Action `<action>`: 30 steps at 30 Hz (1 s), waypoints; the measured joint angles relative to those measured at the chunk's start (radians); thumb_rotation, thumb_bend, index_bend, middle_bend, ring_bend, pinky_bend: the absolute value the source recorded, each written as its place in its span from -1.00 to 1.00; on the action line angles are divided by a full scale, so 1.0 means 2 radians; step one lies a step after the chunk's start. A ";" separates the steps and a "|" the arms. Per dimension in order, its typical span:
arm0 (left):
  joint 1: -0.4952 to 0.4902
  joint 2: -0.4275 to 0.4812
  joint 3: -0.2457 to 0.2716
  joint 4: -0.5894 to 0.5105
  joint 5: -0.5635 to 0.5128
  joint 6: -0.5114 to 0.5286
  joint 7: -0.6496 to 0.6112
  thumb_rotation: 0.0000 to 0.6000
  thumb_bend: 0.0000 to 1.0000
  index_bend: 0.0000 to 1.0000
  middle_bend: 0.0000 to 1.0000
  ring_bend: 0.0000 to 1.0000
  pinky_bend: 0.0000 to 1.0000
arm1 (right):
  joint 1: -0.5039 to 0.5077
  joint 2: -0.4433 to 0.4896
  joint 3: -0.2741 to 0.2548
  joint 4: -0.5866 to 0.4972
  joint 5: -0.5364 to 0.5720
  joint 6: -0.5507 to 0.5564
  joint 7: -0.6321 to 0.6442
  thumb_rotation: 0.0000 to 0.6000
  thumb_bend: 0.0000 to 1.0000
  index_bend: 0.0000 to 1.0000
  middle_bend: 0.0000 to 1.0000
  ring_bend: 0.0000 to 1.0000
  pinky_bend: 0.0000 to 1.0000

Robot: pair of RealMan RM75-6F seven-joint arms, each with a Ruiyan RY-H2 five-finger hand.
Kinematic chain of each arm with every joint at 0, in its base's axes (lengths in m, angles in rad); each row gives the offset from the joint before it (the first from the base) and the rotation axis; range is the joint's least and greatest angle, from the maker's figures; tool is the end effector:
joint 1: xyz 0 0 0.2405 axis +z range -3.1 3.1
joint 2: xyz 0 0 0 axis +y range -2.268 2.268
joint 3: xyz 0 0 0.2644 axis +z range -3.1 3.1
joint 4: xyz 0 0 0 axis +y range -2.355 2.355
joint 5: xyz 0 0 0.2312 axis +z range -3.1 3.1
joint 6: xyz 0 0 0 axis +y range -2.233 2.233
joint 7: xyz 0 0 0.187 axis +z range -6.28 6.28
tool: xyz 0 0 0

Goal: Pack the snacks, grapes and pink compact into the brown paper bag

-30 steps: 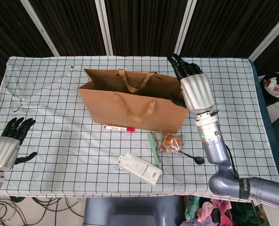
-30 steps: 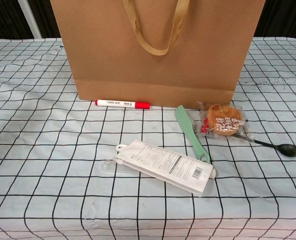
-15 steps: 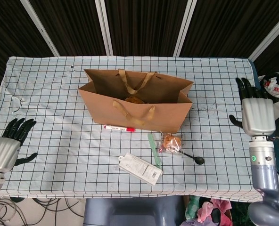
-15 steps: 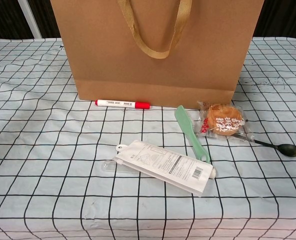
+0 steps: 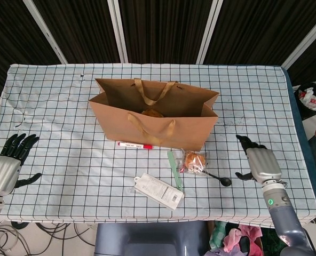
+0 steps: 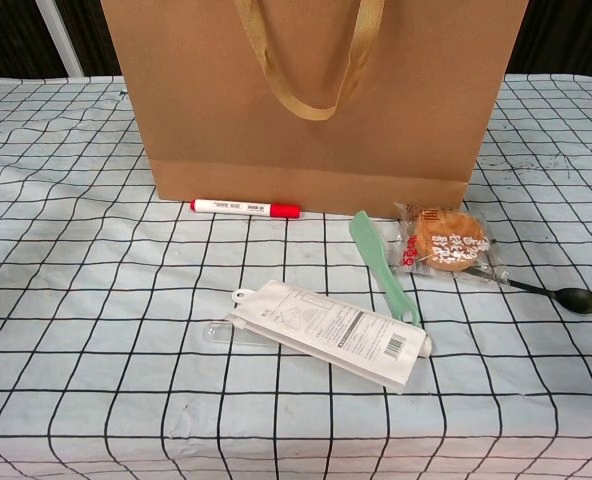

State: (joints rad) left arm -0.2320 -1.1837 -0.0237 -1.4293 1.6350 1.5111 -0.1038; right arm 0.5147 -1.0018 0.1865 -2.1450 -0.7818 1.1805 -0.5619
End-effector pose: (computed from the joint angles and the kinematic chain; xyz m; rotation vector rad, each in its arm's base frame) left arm -0.3014 0.2684 0.1291 -1.5803 -0.7423 -1.0638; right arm -0.1979 -0.3178 0.1037 1.5385 -1.1198 0.6814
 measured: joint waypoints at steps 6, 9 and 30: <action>0.001 0.001 0.000 -0.001 0.001 0.002 -0.001 1.00 -0.75 -0.87 -0.86 -1.00 -1.00 | 0.010 -0.068 -0.016 0.034 -0.013 -0.010 0.009 1.00 -0.77 -0.89 -0.84 -0.70 -0.54; 0.002 0.001 -0.001 -0.001 0.000 0.003 -0.001 1.00 -0.75 -0.87 -0.87 -1.00 -1.00 | 0.015 -0.105 -0.023 0.054 -0.021 -0.009 0.007 1.00 -0.77 -0.89 -0.86 -0.75 -0.54; 0.001 0.000 -0.002 -0.002 -0.004 -0.004 0.005 1.00 -0.75 -0.87 -0.87 -1.00 -1.00 | 0.057 -0.249 -0.026 0.171 0.008 0.001 -0.033 1.00 -0.77 -0.88 -0.82 -0.74 -0.54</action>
State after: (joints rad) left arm -0.2309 -1.1841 -0.0282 -1.4330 1.6274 1.5024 -0.0936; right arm 0.6297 -1.4991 0.1346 -1.8025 -0.7657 1.1833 -0.6286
